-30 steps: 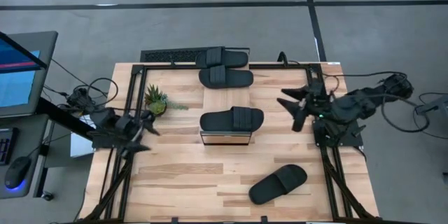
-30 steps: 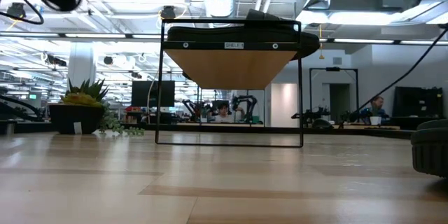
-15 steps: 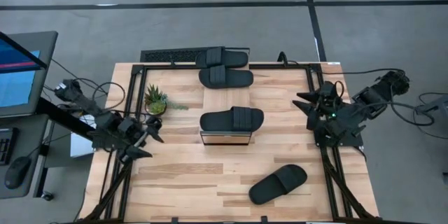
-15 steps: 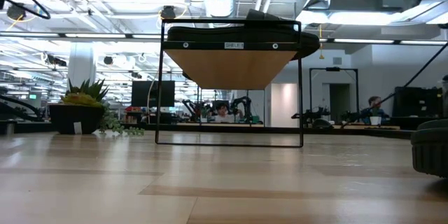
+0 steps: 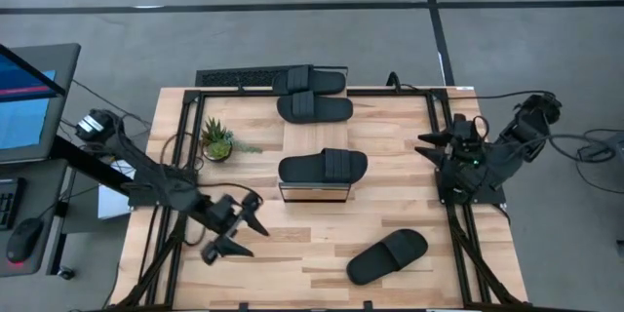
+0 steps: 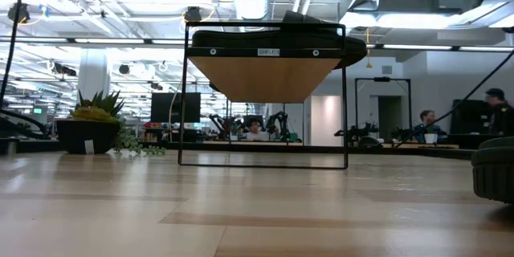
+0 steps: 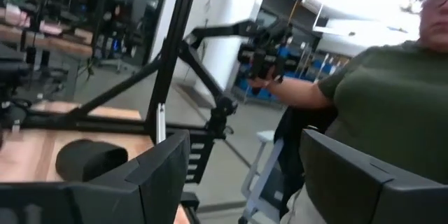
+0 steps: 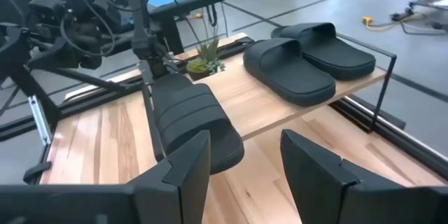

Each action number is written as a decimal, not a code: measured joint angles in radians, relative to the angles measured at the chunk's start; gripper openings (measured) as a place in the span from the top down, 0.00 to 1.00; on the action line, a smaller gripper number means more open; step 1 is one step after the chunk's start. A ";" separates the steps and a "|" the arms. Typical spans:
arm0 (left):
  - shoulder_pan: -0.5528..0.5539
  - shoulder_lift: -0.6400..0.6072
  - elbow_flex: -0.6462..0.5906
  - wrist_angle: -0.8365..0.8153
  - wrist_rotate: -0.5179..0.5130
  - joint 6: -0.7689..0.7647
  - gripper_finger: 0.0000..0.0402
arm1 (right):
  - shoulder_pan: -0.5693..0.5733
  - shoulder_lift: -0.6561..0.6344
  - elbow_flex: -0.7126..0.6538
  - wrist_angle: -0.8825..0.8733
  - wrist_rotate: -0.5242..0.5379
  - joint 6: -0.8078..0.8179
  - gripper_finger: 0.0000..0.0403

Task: Pick and place slides into the shelf
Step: Put the black slide on the shelf

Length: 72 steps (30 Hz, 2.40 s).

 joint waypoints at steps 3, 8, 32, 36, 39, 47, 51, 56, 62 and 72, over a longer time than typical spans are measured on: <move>0.003 0.090 0.071 -0.044 -0.004 -0.015 0.36 | 0.010 -0.011 0.000 0.000 0.000 -0.028 0.59; 0.004 0.182 0.159 -0.064 -0.004 -0.042 0.36 | 0.028 -0.037 0.000 -0.003 -0.040 -0.028 0.59; 0.000 -0.264 0.179 -0.588 -0.088 0.101 0.36 | 0.014 0.117 0.001 -0.334 -0.810 0.708 0.69; 0.000 -0.369 0.179 -0.666 -0.085 0.144 0.36 | 0.014 0.209 0.001 -0.293 -0.832 0.707 0.69; -0.001 -0.432 0.179 -0.735 -0.082 0.158 0.36 | 0.017 0.304 0.001 -0.274 -0.869 0.708 0.68; -0.004 -0.525 0.179 -0.882 -0.080 0.156 0.36 | 0.092 0.579 0.001 -0.180 -0.954 0.708 0.69; -0.003 -0.548 0.179 -0.909 -0.054 0.159 0.36 | 0.114 0.705 0.001 -0.105 -0.965 0.702 0.69; -0.003 -0.568 0.179 -0.932 -0.033 0.160 0.36 | 0.109 0.832 0.001 -0.072 -0.974 0.674 0.69; -0.003 -0.578 0.179 -0.934 -0.027 0.168 0.36 | 0.083 0.902 0.001 -0.062 -0.972 0.647 0.69; -0.003 -0.578 0.179 -0.941 -0.027 0.163 0.36 | 0.014 0.911 0.001 -0.045 -0.981 0.537 0.69</move>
